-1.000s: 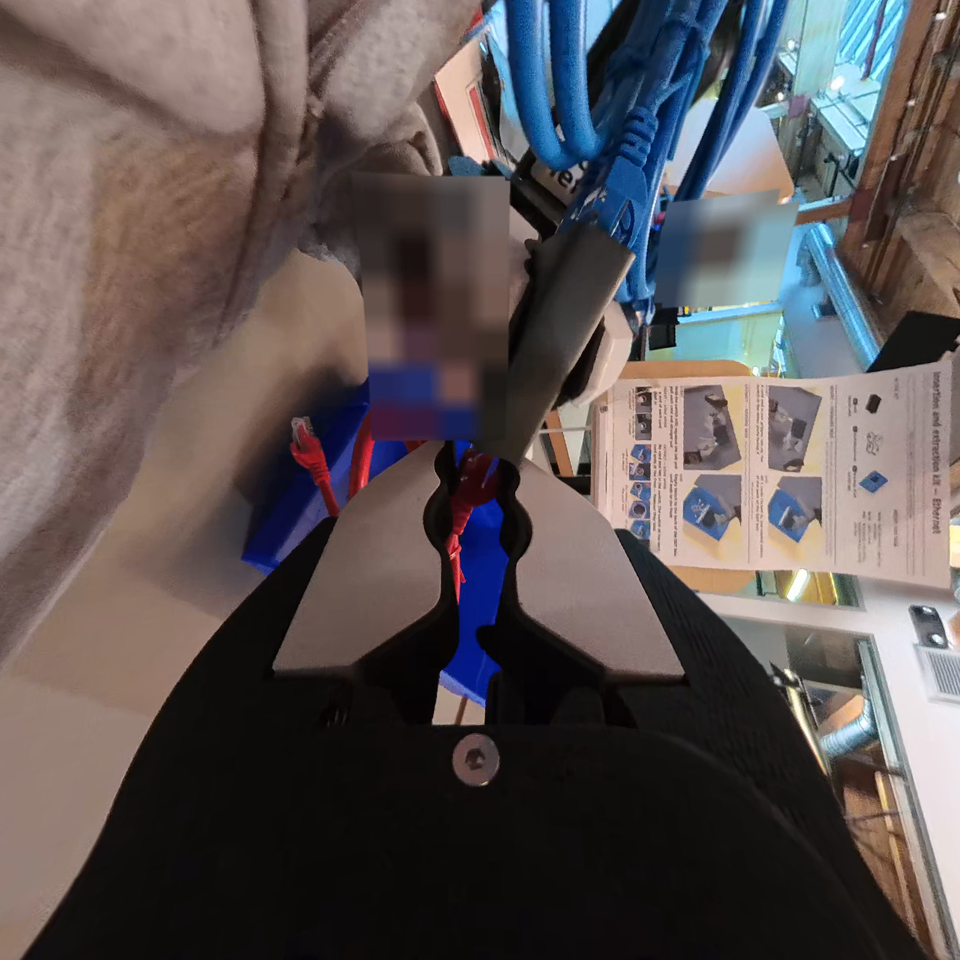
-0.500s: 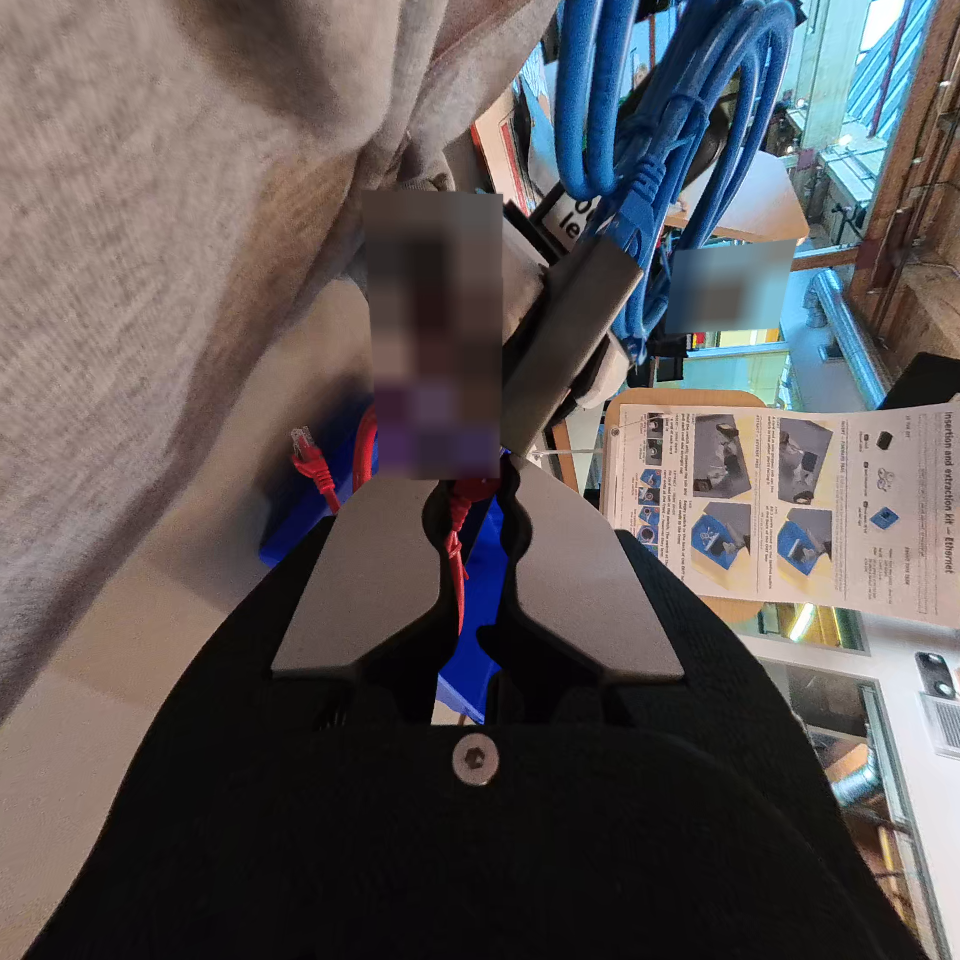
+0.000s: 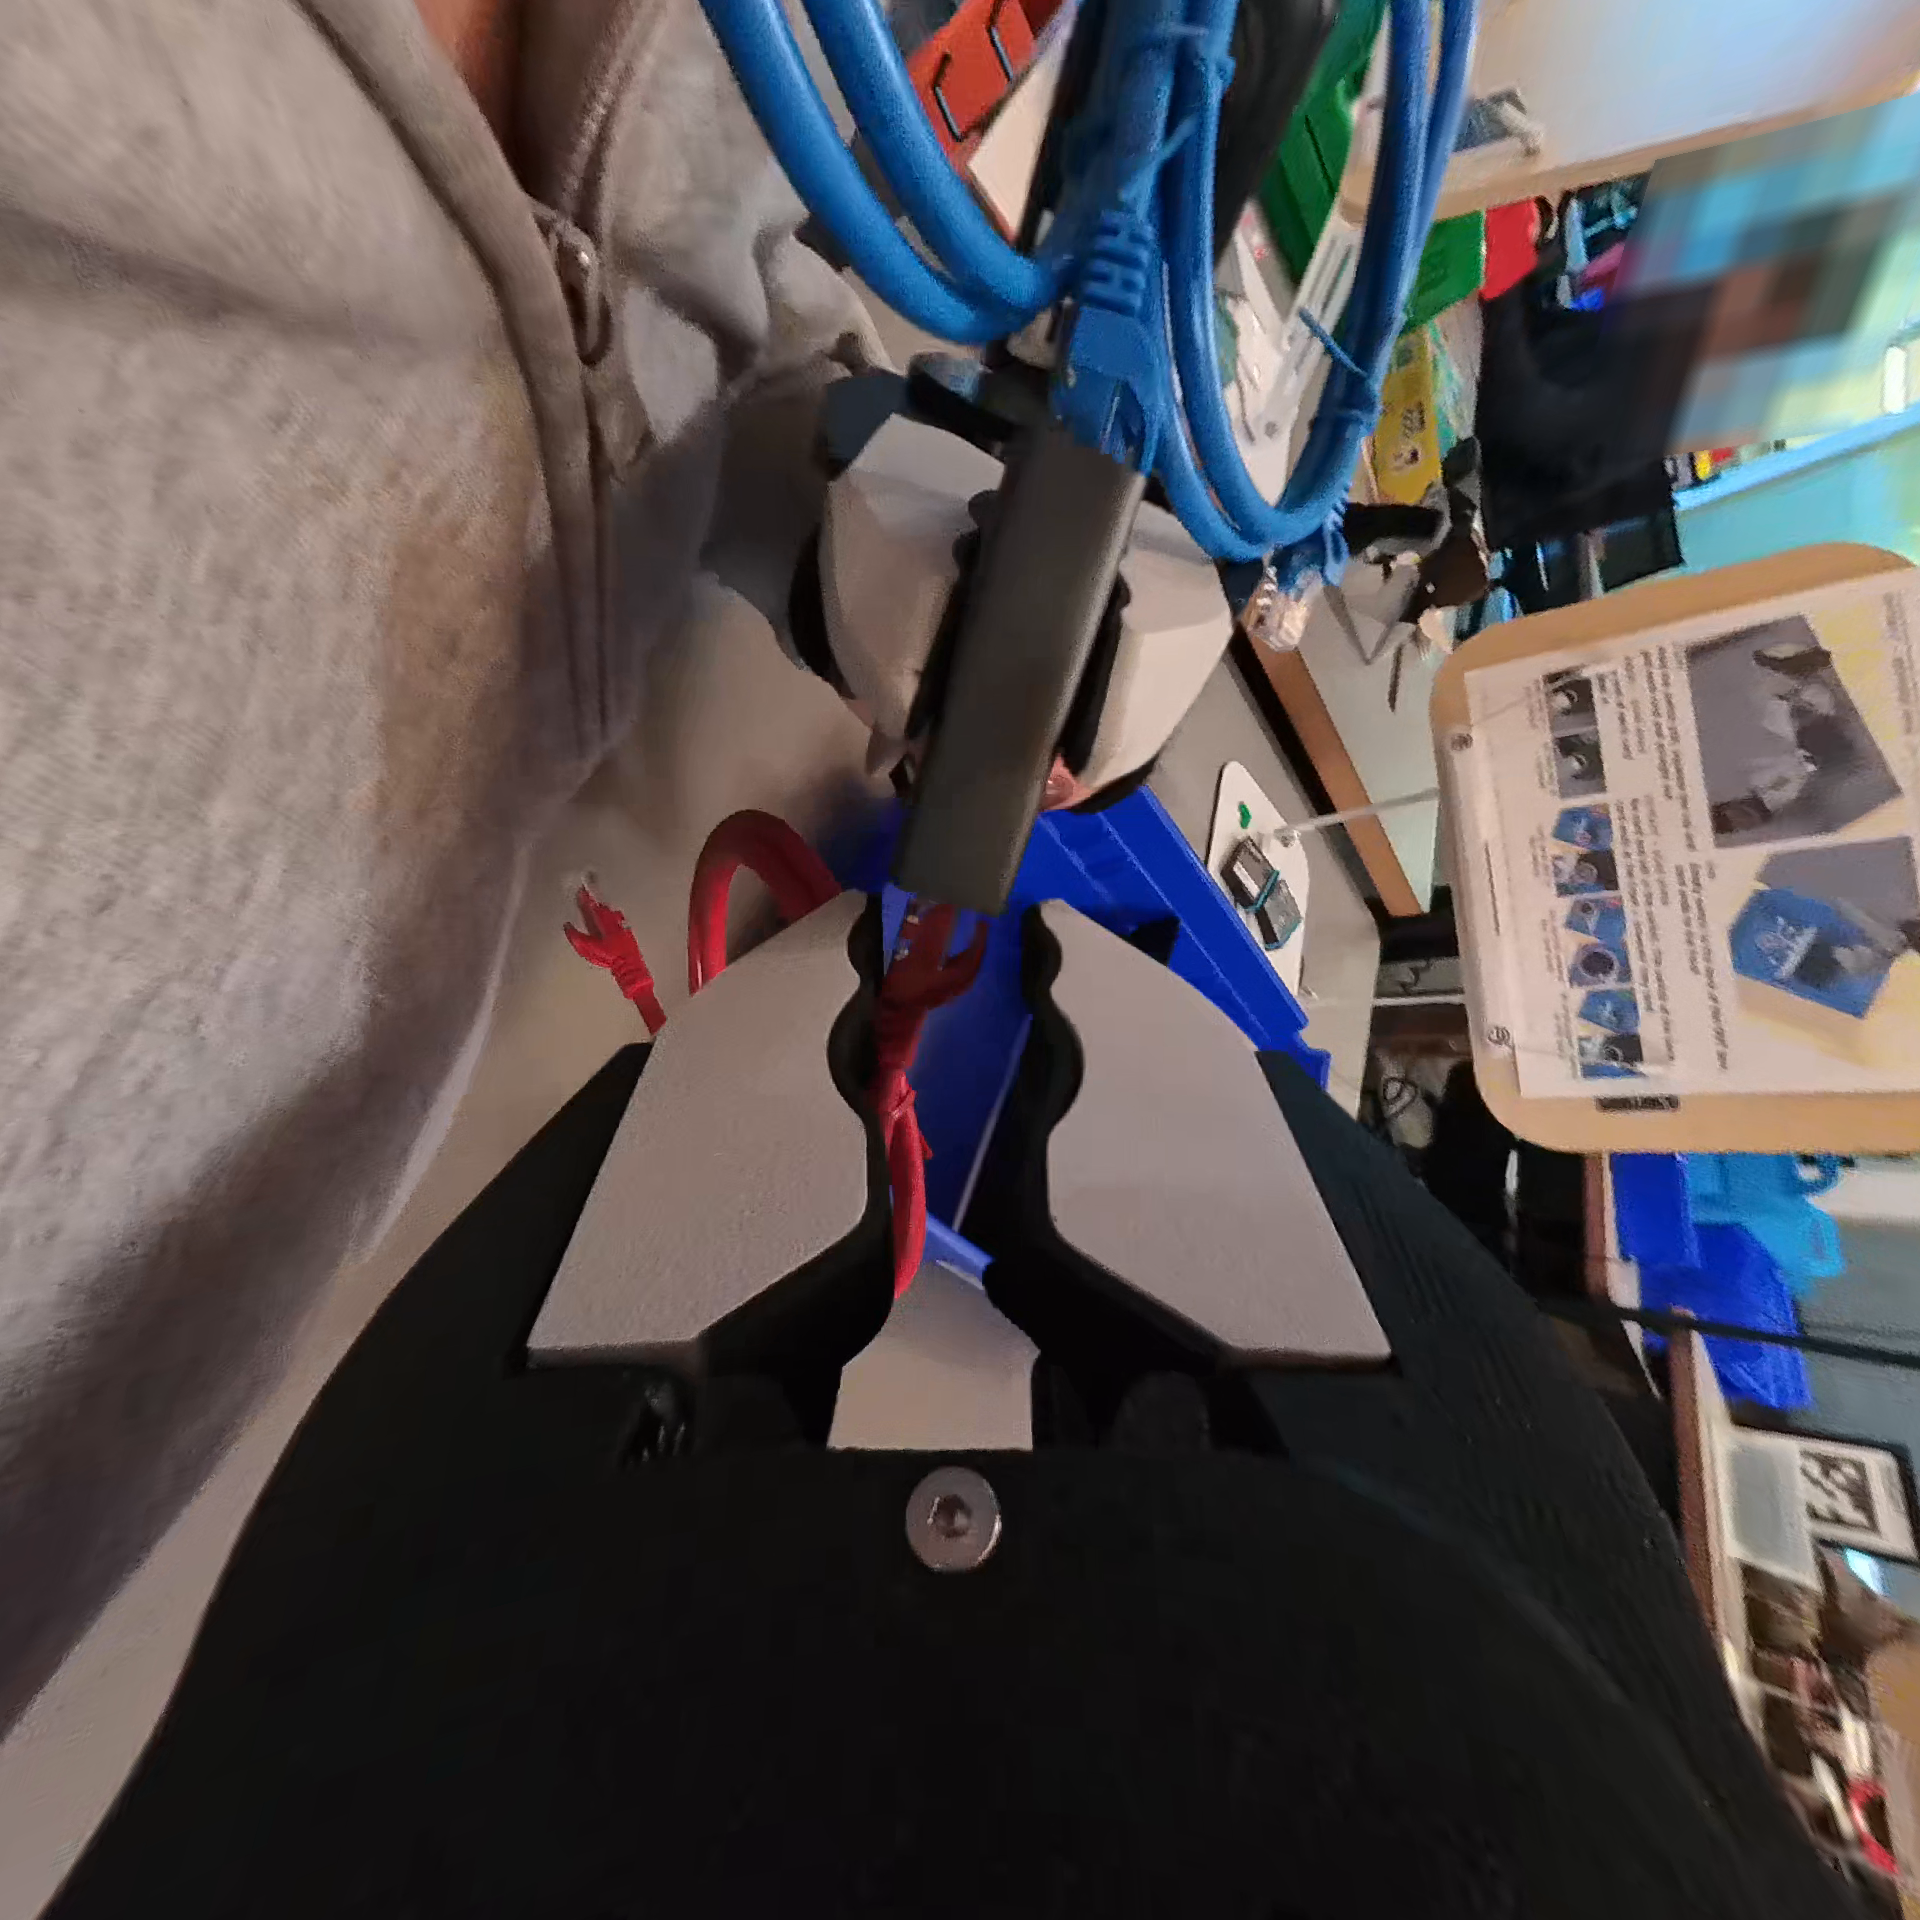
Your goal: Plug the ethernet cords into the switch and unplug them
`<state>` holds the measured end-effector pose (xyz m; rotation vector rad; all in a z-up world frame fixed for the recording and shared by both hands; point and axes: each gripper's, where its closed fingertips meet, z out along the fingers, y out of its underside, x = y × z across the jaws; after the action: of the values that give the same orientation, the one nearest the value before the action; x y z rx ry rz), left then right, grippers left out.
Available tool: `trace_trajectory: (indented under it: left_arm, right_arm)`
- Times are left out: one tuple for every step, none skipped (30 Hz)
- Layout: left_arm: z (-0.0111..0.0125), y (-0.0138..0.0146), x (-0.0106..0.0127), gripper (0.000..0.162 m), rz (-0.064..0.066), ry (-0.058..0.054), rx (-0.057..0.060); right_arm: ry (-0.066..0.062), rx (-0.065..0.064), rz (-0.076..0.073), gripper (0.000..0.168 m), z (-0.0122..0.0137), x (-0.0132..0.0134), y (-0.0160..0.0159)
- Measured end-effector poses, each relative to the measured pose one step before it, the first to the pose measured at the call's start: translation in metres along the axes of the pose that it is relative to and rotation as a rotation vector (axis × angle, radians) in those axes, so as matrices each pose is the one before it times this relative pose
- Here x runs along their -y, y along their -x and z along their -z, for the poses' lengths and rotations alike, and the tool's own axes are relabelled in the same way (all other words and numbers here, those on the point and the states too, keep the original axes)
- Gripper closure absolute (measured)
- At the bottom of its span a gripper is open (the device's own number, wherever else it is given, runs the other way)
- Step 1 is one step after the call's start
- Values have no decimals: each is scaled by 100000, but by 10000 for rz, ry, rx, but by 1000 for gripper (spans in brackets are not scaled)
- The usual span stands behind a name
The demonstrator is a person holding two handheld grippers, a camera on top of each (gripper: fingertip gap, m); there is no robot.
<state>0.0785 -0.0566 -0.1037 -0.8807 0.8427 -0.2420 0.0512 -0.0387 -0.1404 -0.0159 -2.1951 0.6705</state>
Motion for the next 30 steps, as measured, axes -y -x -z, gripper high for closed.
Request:
trace_trajectory:
  left_arm:
    - [51, -33, -21, 142, 6, -24, 44]
    - [38, 66, -3, 142, 31, -33, 58]
    - [57, 96, -18, 142, -41, -9, 86]
    - [39, 39, -16, 141, -63, 16, 29]
    - [32, 79, -2, 142, -65, 17, 50]
    - [2, -14, 18, 142, -46, -1, 8]
    - [-23, -48, 27, 142, -49, -16, 5]
    - [-26, 24, 45, 142, -34, -25, 59]
    - [-20, 25, 30, 142, -39, -14, 44]
    - [-5, -1, 26, 142, -32, -18, 21]
    - [-12, 9, 3, 142, -35, -14, 56]
    - [-15, -10, 11, 142, -45, -14, 31]
    - [-22, -50, -32, 142, -30, 23, 4]
    - [-28, -90, -4, 142, -31, -5, -15]
    - [-23, -128, -5, 142, 38, -27, -62]
    - [-6, -26, -2, 142, 84, -42, -1]
    - [0, 22, -49, 142, 63, -32, 29]
    - [2, -6, -51, 142, 49, -19, -9]
    - [-21, 27, -72, 142, 24, 2, 16]
    - [3, 56, -52, 142, -1, 1, 30]
    - [24, 179, 21, 142, -4, -34, 98]
    - [59, 239, 88, 142, 18, -61, 117]
    - [46, 214, 103, 143, 48, -55, 88]
    - [38, 221, 91, 142, 7, -59, 113]
    - [5, 157, 62, 142, -18, -46, 105]
    - [-40, -1, -6, 142, -16, -2, 6]
    - [-56, 24, -21, 142, -21, 2, 53]
    - [-52, 6, 31, 142, -17, -35, 41]
    - [-29, 14, 33, 142, -9, -29, 21]
    - [6, 117, 16, 142, -25, -6, 92]
  right_arm:
    - [73, -60, -125, 144, -4, -68, -26]
    - [51, -8, -158, 145, -10, -58, 31]
    - [75, 6, -93, 147, -16, -102, 48]
    - [77, -39, -28, 148, -2, -80, -2]
    - [101, -83, -8, 150, 2, -66, -54]
    - [78, -34, -40, 151, 26, -24, -14]
    - [55, 40, -117, 151, 14, 6, 41]
    - [34, 8, -167, 152, 11, -9, -28]
    - [39, 32, -183, 151, 19, -21, -19]
    - [60, 50, -183, 150, -1, -50, 2]
    - [59, 22, -167, 149, 13, -43, -31]
    - [11, -25, -100, 148, 29, -23, -87]
    - [22, -26, -135, 147, 10, -61, -92]
    - [18, 32, -182, 143, 26, -39, -49]
    - [1, 70, -179, 138, 31, -46, -18]
    - [7, 64, -165, 135, 21, -33, -35]
    - [8, 66, -122, 133, 24, -24, -5]
    - [-26, 119, -86, 131, 28, 6, 97]
    - [-60, 158, -115, 128, 49, 35, 124]
    - [-70, 195, -212, 123, 73, 43, 118]
    - [-51, 149, -254, 120, 25, -12, 69]
    - [-27, -11, -145, 121, -53, -85, -74]
    - [-12, -169, 23, 122, -100, -135, -157]
    - [56, -172, 141, 125, -158, -186, -54]
    - [86, -126, 158, 128, -202, -174, 53]
    - [14, -154, 115, 132, -207, -54, 10]
    - [-64, -113, 50, 136, -165, 52, 15]
    - [-115, -83, -46, 140, -120, 104, -5]
    - [-111, -75, -104, 142, -70, 103, -78]
    - [-68, -76, -121, 143, -54, 36, -126]
